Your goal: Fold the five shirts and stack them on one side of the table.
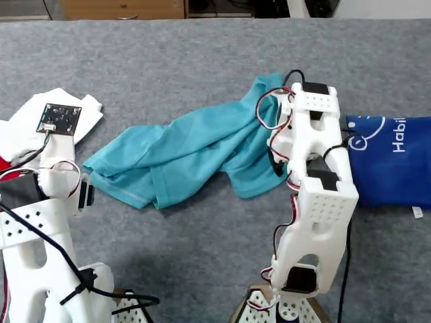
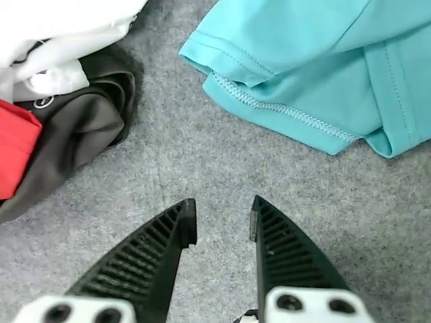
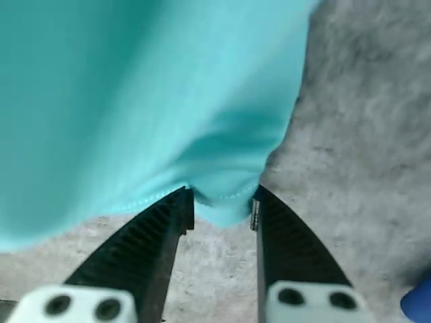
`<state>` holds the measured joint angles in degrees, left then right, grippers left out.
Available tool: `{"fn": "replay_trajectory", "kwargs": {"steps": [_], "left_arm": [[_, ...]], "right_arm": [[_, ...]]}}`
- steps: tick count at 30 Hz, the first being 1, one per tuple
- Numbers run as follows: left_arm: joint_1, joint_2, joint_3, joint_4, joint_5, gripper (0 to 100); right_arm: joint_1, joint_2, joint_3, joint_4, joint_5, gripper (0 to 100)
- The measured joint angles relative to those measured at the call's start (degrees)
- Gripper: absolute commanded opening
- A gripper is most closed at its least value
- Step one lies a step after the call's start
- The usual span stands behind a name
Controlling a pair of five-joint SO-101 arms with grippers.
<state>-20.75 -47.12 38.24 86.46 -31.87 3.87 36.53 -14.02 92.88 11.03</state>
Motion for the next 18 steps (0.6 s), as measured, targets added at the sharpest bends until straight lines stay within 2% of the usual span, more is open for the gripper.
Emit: {"fn": "replay_trajectory", "kwargs": {"steps": [10, 12, 14, 18], "left_arm": [[0.0, 0.0, 0.0, 0.0, 0.0, 14], [0.0, 0.0, 0.0, 0.0, 0.0, 14], [0.0, 0.0, 0.0, 0.0, 0.0, 14], [0.0, 0.0, 0.0, 0.0, 0.0, 14]], "right_arm": [[1.14, 0.0, 0.0, -1.76, 0.0, 15.3], [0.62, 0.0, 0.0, -1.76, 0.0, 10.7], [0.18, 0.0, 0.0, -1.76, 0.0, 0.9], [0.18, 0.0, 0.0, -1.85, 0.09, 0.1]]}}
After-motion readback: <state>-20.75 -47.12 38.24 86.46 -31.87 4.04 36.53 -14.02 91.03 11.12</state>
